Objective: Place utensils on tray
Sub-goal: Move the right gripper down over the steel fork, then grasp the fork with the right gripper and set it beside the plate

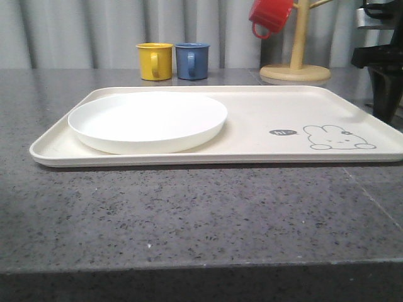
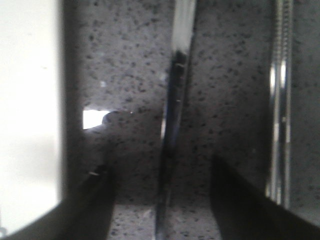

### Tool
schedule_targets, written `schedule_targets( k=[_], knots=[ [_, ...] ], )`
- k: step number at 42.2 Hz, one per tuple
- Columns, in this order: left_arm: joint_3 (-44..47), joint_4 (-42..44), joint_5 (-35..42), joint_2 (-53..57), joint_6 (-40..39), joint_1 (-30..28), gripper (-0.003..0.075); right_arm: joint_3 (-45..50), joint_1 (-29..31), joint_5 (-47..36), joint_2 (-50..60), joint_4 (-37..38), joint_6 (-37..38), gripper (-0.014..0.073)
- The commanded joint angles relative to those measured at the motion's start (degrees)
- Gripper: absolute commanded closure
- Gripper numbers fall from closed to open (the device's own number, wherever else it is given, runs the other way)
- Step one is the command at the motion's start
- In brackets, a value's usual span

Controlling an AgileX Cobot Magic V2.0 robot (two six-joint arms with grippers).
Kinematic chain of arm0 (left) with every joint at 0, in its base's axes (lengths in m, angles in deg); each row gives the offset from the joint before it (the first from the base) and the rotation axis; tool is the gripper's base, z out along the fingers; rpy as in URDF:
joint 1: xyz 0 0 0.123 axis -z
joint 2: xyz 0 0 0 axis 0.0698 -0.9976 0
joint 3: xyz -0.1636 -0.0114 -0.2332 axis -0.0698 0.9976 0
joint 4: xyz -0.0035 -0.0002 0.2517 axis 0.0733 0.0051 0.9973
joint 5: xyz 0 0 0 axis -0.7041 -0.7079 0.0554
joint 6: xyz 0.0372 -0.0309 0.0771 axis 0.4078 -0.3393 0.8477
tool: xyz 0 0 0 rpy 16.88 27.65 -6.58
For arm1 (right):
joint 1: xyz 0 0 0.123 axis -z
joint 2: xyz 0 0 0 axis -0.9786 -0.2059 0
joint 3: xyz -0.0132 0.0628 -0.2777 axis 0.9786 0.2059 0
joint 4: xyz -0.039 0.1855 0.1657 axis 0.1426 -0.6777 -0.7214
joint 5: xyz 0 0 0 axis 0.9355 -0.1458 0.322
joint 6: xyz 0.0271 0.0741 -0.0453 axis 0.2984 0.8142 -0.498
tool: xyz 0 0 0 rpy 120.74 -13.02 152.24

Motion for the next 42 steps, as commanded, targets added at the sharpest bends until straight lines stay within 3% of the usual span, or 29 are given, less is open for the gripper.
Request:
schedule_targets(
  k=[1,6,11,21,28,38,42],
  knots=[
    [-1.56,0.0,4.28,0.0,-0.47,0.32,0.0249,-1.6,0.25,-0.61,1.76,-1.07,-0.7,0.0339],
    [-1.56,0.0,4.28,0.0,-0.47,0.32,0.0249,-1.6,0.25,0.85,1.76,-1.55,-0.7,0.0532],
    [-1.56,0.0,4.28,0.0,-0.47,0.32,0.0249,-1.6,0.25,1.88,1.82,-1.62,-0.7,0.0645],
    [-1.56,0.0,4.28,0.0,-0.47,0.32,0.0249,-6.92,-0.71,7.71,4.36,-3.13,-0.7,0.0653],
    [-1.56,0.0,4.28,0.0,-0.47,0.32,0.0249,-12.29,-6.08,14.33,4.91,-6.74,-0.83,0.0649],
    [-1.56,0.0,4.28,0.0,-0.47,0.32,0.0249,-13.57,-15.78,9.43,4.03,-11.22,-0.37,0.0649],
    [-1.56,0.0,4.28,0.0,-0.47,0.32,0.0249,-13.57,-17.67,7.03,2.92,-11.96,3.66,0.0649]
  ],
)
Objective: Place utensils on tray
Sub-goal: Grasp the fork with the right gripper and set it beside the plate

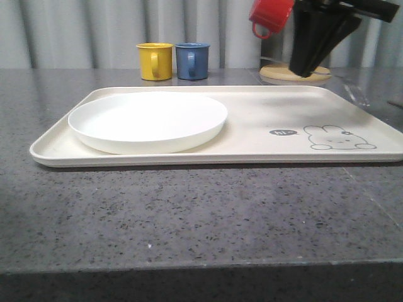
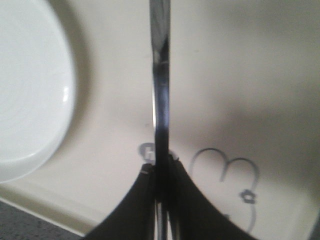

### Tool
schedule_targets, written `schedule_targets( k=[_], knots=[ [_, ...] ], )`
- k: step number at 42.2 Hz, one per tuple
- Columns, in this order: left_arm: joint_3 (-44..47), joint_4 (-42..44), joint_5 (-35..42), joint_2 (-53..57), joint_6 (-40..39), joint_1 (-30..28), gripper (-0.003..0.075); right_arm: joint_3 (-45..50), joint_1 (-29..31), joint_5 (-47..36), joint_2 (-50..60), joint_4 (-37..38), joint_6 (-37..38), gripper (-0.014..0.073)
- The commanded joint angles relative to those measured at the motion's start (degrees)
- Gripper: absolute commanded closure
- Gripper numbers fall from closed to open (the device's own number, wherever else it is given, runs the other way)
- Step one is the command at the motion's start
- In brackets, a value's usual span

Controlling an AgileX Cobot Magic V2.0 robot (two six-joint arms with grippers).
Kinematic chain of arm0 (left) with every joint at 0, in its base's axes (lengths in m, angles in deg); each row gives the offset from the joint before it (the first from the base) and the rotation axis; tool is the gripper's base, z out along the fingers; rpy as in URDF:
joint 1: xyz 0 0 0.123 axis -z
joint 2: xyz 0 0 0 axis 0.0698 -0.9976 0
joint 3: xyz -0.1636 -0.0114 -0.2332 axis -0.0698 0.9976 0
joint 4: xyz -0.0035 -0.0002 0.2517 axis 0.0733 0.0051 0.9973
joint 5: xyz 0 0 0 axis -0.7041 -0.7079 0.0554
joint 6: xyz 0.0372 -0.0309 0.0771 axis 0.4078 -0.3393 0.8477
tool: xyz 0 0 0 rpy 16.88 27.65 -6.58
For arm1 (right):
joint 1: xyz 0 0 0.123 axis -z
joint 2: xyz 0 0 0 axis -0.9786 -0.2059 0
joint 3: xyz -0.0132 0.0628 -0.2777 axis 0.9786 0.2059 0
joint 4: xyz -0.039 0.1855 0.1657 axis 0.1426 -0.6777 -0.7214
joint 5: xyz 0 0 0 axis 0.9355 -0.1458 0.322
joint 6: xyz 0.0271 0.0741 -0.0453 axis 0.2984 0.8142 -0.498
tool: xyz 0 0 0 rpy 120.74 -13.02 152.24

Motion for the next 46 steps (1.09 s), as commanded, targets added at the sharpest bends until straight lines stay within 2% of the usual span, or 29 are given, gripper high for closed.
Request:
schedule_targets(
  k=[1,9,22,26,34,37,46],
  knots=[
    [-1.56,0.0,4.16,0.0,-0.47,0.32,0.0249,-1.94,-1.35,-2.3,1.47,-1.25,4.04,0.0649],
    [-1.56,0.0,4.16,0.0,-0.47,0.32,0.0249,-1.94,-2.19,-5.31,-1.76,-1.2,11.92,0.0649],
    [-1.56,0.0,4.16,0.0,-0.47,0.32,0.0249,-1.94,-2.19,-10.66,-5.59,-1.22,15.3,0.0636],
    [-1.56,0.0,4.16,0.0,-0.47,0.32,0.0249,-1.94,-2.19,-11.3,-5.92,-1.22,16.52,0.0572],
    [-1.56,0.0,4.16,0.0,-0.47,0.32,0.0249,-1.94,-2.19,-11.68,-5.99,-0.9,16.46,0.0319],
    [-1.56,0.0,4.16,0.0,-0.47,0.32,0.0249,-1.94,-2.19,-11.41,-5.55,-0.21,16.35,0.0258],
    [-1.56,0.0,4.16,0.0,-0.47,0.32,0.0249,-1.94,-2.19,-6.65,-0.95,5.26,12.27,0.0242]
  ],
)
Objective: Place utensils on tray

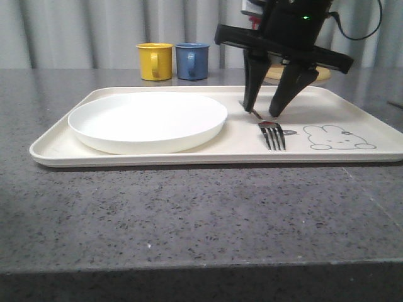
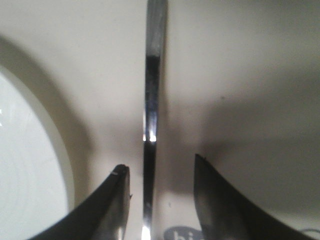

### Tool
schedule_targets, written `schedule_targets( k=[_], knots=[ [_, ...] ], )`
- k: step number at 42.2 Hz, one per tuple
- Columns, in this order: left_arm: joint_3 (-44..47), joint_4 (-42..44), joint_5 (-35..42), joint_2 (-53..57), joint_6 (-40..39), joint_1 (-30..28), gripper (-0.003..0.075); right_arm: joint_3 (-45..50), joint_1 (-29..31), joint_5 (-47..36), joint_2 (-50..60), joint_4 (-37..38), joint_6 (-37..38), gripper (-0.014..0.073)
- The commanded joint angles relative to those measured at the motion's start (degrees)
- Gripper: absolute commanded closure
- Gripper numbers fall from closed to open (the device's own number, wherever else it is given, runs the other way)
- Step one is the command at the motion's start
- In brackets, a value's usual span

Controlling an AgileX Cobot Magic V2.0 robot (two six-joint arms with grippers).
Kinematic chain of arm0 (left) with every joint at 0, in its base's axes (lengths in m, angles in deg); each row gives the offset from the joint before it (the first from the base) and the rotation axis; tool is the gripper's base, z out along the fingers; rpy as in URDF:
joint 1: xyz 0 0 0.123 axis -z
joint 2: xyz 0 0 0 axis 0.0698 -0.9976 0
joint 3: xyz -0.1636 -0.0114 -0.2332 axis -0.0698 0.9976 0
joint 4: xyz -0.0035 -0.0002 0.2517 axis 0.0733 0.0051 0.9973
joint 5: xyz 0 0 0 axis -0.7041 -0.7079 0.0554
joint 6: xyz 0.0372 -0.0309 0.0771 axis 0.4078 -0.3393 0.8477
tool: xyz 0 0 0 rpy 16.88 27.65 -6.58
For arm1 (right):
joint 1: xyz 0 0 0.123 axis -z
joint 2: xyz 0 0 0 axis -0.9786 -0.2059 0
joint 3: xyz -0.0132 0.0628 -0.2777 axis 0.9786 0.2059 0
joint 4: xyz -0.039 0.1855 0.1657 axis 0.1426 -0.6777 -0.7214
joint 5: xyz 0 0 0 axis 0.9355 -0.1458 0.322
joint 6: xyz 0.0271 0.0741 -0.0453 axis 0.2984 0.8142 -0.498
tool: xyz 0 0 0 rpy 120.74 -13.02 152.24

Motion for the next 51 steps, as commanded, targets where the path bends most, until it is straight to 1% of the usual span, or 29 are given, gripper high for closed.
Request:
schedule_targets(
  k=[1,5,8,12,17,23,27,32,39,51],
  knots=[
    [-1.56,0.0,4.16,0.0,-0.47,0.32,0.0249,-1.81,0.15,2.94,6.55,3.2,-3.3,0.0242],
    [-1.56,0.0,4.16,0.0,-0.47,0.32,0.0249,-1.74,0.15,8.67,10.27,6.27,-7.3,0.0242],
    [-1.56,0.0,4.16,0.0,-0.47,0.32,0.0249,-1.06,0.49,11.44,12.93,8.99,-10.06,0.0242],
    [-1.56,0.0,4.16,0.0,-0.47,0.32,0.0249,1.27,2.23,12.66,16.48,12.22,-12.04,0.0242],
    [-1.56,0.0,4.16,0.0,-0.47,0.32,0.0249,5.01,6.87,12.66,19.89,15.51,-13.24,0.0242],
    [-1.56,0.0,4.16,0.0,-0.47,0.32,0.0249,8.33,14.22,12.73,20.93,15.69,-16.62,0.0243],
    [-1.56,0.0,4.16,0.0,-0.47,0.32,0.0249,10.24,18.87,11.12,20.3,15.6,-18.44,0.0243],
    [-1.56,0.0,4.16,0.0,-0.47,0.32,0.0249,11.41,22.79,10.05,18.51,15.32,-19.41,0.0243],
    [-1.56,0.0,4.16,0.0,-0.47,0.32,0.0249,11.48,26.05,7.69,14.96,14.28,-19.45,0.0243],
    [-1.56,0.0,4.16,0.0,-0.47,0.32,0.0249,11.48,26.66,6.56,9.85,13.23,-19.45,0.0243]
  ],
)
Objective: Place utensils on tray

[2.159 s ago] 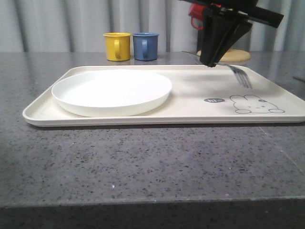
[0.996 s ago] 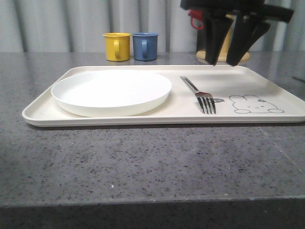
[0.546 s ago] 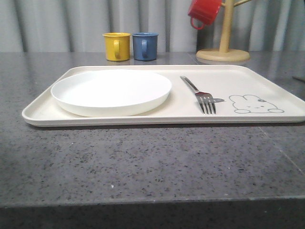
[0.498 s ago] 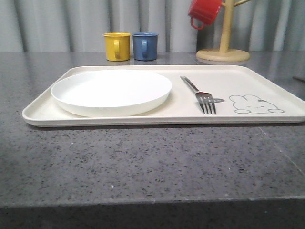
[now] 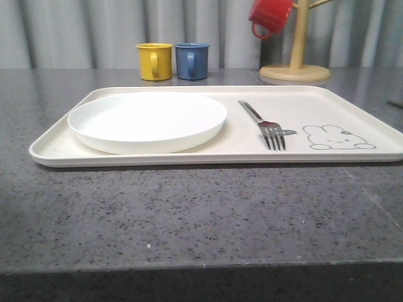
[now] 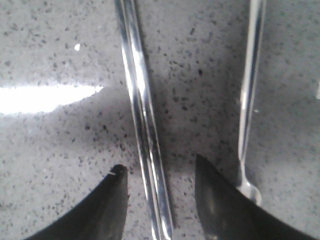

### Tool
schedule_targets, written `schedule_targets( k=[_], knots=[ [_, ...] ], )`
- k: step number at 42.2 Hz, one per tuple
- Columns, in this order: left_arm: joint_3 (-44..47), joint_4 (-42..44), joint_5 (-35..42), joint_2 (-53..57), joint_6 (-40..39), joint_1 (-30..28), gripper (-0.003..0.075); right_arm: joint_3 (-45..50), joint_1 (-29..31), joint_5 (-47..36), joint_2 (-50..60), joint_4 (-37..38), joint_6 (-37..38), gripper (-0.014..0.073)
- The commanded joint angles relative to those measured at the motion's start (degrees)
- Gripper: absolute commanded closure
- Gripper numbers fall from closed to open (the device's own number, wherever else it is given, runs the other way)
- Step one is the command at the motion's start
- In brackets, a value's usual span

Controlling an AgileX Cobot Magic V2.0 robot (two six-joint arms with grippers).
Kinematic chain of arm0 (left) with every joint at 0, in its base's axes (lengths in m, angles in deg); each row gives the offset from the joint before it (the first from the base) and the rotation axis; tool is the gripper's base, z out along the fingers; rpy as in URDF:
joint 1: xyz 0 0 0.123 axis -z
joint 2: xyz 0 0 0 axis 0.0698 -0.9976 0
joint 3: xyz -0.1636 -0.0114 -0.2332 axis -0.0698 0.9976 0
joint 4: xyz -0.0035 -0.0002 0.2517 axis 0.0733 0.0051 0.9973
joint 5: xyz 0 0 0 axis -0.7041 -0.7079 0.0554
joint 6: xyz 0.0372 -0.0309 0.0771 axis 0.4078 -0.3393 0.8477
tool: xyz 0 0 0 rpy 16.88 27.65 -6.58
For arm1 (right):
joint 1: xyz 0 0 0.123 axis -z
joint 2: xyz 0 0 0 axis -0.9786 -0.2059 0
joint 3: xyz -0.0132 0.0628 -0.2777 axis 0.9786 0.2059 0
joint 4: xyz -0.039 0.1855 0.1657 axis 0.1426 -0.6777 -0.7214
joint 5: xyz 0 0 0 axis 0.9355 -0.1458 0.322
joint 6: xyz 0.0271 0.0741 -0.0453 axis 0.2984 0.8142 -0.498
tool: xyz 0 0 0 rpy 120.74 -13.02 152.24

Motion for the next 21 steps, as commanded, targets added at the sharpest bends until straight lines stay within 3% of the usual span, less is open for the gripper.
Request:
schedule_targets(
  k=[1,9,17,21],
  knots=[
    [-1.56,0.0,4.16,0.0,-0.47,0.32,0.0249,-1.07,0.36,-0.98,1.0,-0.85,-0.75,0.0243],
    [-1.56,0.0,4.16,0.0,-0.47,0.32,0.0249,-1.13,0.36,-0.63,-0.49,-1.51,-1.14,0.0268],
    [-1.56,0.0,4.16,0.0,-0.47,0.32,0.0249,-1.13,0.36,-0.63,-0.37,-1.51,-1.26,0.0501],
    [-1.56,0.0,4.16,0.0,-0.47,0.32,0.0249,-1.26,0.36,-1.13,-0.06,-1.58,-1.26,0.0545]
  ],
)
